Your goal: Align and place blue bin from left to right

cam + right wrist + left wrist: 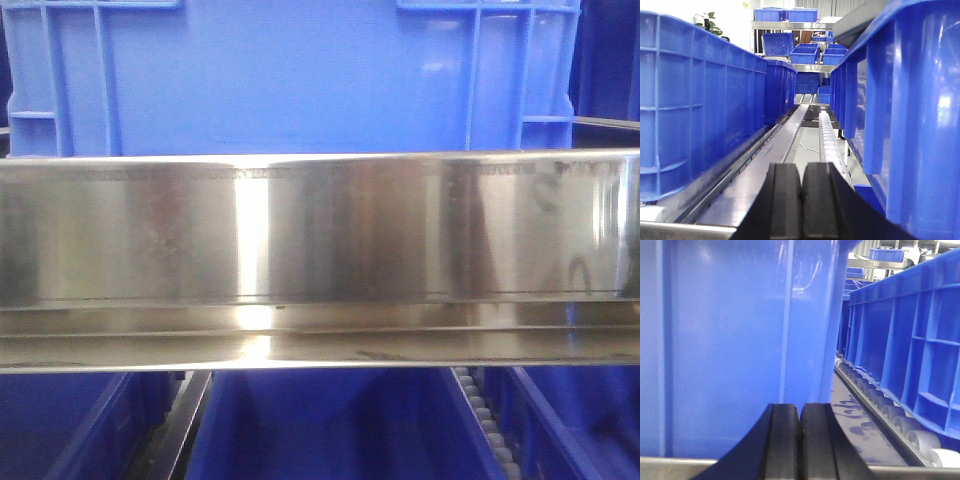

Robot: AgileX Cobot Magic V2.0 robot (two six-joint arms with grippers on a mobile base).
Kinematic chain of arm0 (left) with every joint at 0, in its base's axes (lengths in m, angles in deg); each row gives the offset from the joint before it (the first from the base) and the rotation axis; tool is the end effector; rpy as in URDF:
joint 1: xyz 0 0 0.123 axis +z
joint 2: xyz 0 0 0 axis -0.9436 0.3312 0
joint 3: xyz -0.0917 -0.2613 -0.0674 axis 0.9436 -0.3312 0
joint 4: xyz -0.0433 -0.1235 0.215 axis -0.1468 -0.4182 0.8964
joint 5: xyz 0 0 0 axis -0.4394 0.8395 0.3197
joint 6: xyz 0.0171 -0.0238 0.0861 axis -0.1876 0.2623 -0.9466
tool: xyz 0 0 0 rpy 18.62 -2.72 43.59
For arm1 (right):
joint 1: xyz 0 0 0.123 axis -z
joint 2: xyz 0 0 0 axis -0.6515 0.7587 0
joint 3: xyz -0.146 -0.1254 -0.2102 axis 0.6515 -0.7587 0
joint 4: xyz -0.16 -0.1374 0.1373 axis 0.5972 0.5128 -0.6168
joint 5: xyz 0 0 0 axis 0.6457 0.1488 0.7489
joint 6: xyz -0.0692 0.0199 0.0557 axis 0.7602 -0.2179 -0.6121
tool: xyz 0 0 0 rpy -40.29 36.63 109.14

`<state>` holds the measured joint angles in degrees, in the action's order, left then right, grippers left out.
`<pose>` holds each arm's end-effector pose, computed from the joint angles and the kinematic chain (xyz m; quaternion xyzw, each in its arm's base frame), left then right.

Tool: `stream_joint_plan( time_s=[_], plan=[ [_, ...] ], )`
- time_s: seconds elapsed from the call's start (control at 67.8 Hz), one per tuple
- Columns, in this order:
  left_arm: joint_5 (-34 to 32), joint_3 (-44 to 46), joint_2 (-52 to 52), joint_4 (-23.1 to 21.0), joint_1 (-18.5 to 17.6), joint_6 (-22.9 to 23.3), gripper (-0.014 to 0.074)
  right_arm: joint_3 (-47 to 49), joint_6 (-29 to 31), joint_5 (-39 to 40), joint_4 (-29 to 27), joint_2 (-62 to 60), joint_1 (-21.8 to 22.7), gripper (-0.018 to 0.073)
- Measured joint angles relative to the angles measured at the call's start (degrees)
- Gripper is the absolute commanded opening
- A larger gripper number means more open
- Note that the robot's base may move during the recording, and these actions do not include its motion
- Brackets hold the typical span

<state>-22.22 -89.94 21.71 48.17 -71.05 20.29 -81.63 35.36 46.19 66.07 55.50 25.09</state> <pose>0.0565 -0.0005 0.2137 -0.0110 0.6728 -0.0175 0.7395 0.0541 0.0147 0.2164 -0.0830 0.6574 0.1059 0.7414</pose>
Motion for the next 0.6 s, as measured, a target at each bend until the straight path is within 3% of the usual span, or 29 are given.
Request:
stream_joint_plan(
  time_s=[0.604],
  plan=[
    [0.00, 0.00, 0.00, 0.00, 0.00, 0.00, -0.0111, 0.00, 0.00, 0.00, 0.00, 0.00, 0.00, -0.0166]
  ],
)
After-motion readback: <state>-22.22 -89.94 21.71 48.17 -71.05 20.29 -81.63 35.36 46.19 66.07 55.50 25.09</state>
